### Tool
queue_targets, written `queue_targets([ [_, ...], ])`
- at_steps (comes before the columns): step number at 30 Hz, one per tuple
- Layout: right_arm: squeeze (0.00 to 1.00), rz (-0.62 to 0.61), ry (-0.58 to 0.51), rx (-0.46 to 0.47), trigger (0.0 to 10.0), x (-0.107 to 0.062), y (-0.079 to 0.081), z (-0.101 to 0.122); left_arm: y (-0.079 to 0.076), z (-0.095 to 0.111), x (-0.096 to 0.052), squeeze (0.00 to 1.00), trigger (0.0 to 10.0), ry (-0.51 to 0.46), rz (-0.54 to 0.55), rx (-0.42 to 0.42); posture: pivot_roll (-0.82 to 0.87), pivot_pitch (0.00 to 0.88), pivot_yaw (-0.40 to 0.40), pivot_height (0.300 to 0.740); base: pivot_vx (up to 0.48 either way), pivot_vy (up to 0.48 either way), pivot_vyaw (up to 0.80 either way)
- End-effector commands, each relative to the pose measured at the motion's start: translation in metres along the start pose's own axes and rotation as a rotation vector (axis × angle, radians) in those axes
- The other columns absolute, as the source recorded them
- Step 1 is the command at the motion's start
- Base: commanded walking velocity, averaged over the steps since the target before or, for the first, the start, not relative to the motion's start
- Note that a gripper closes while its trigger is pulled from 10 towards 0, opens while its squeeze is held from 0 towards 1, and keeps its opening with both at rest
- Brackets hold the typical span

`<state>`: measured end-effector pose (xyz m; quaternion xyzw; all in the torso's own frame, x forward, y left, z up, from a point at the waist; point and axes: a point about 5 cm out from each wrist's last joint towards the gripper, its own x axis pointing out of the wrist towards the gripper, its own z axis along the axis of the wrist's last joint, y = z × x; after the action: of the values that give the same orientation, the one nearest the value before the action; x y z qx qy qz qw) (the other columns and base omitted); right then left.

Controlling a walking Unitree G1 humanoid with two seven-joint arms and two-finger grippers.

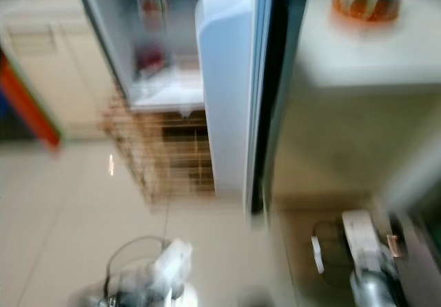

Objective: Restocking fridge

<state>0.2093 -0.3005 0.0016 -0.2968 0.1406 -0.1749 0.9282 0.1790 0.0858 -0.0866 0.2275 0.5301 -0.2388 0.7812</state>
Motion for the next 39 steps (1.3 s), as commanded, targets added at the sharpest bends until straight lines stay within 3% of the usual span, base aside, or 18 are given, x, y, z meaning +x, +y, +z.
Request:
queue_targets([
  [1,0.00,-0.005,-0.115,0.083,10.0,0.008,0.002,0.026,-0.002,0.004,0.000,0.00,10.0,-0.011,0.007,0.022,-0.19,0.000,0.054,0.740,0.000,0.000,0.00],
  [5,0.00,0.048,-0.339,0.230,10.0,0.014,0.008,0.089,-0.003,0.007,0.000,0.00,10.0,-0.028,0.013,0.031,-0.20,0.000,0.056,0.740,0.000,0.000,0.00],
  [8,0.00,0.099,-0.444,0.306,10.0,0.014,0.012,0.125,-0.003,0.004,0.000,0.00,10.0,-0.019,0.016,0.041,-0.20,0.000,0.057,0.740,0.000,0.000,0.00],
  [12,0.00,0.152,-0.501,0.350,10.0,0.011,0.014,0.147,-0.003,0.002,0.000,0.00,10.0,-0.012,0.016,0.041,-0.20,0.000,0.057,0.740,0.000,0.000,0.00],
  [14,0.00,0.241,-0.579,0.419,10.0,-0.001,0.019,0.179,-0.005,0.005,0.000,0.00,10.0,-0.012,0.015,0.046,-0.20,0.000,0.057,0.740,0.000,0.000,0.00],
  [16,0.00,0.264,-0.600,0.443,10.0,-0.005,0.021,0.187,-0.005,0.007,0.000,0.00,10.0,-0.013,0.015,0.047,-0.20,0.000,0.057,0.740,0.000,0.000,0.00],
  [18,0.00,0.359,-0.631,0.509,10.0,-0.016,0.029,0.206,-0.005,0.009,-0.001,0.00,10.0,-0.016,0.015,0.047,-0.20,0.000,0.057,0.740,0.000,0.000,0.00],
  [22,0.00,0.720,-0.637,0.755,10.0,-0.046,0.058,0.251,-0.003,0.014,-0.001,0.00,10.0,-0.028,0.017,0.054,-0.20,0.000,0.055,0.740,0.000,0.000,0.00],
  [23,0.00,0.816,-0.587,0.828,10.0,-0.049,0.061,0.254,-0.003,0.019,-0.002,0.00,10.0,-0.049,0.024,0.117,-0.19,0.000,0.052,0.740,0.000,0.000,0.00],
  [25,0.00,0.827,-0.572,0.835,10.0,-0.047,0.060,0.253,-0.003,0.023,-0.002,0.00,10.0,-0.061,0.029,0.161,-0.19,0.000,0.051,0.740,0.000,0.000,0.00],
  [26,0.00,0.731,-0.529,0.820,10.0,-0.029,0.049,0.242,-0.002,0.039,-0.004,0.00,10.0,-0.115,0.049,0.226,-0.18,0.000,0.049,0.740,0.000,0.000,0.00],
  [27,0.00,0.731,-0.529,0.820,10.0,-0.029,0.049,0.242,-0.002,0.039,-0.004,0.00,10.0,-0.115,0.049,0.226,-0.18,0.000,0.049,0.740,0.000,0.000,0.00],
  [31,0.00,0.519,-0.453,0.713,10.0,-0.002,0.027,0.220,0.001,0.082,-0.014,0.00,10.0,-0.281,0.126,0.280,-0.18,0.000,0.049,0.740,0.000,0.000,0.00],
  [33,0.00,0.463,-0.443,0.673,10.0,0.002,0.023,0.215,0.001,0.094,-0.018,0.00,10.0,-0.333,0.142,0.270,-0.18,0.000,0.048,0.740,0.000,0.000,0.00],
  [34,0.00,0.375,-0.418,0.615,10.0,0.008,0.017,0.208,0.001,0.112,-0.024,0.00,10.0,-0.415,0.154,0.248,-0.18,0.000,0.046,0.740,0.000,0.000,0.00],
  [36,0.00,0.375,-0.418,0.615,10.0,0.008,0.017,0.208,0.001,0.112,-0.024,0.00,10.0,-0.415,0.154,0.248,-0.18,0.000,0.046,0.740,0.000,0.000,0.00],
  [37,0.00,0.313,-0.403,0.556,10.0,0.011,0.013,0.202,0.000,0.126,-0.030,0.00,10.0,-0.483,0.163,0.229,-0.17,0.000,0.045,0.740,0.000,0.000,0.00],
  [39,0.00,0.197,-0.374,0.486,10.0,0.010,0.013,0.185,0.068,0.146,-0.059,0.00,10.0,-0.812,0.247,0.003,-0.17,0.000,0.044,0.740,0.000,0.000,0.00],
])
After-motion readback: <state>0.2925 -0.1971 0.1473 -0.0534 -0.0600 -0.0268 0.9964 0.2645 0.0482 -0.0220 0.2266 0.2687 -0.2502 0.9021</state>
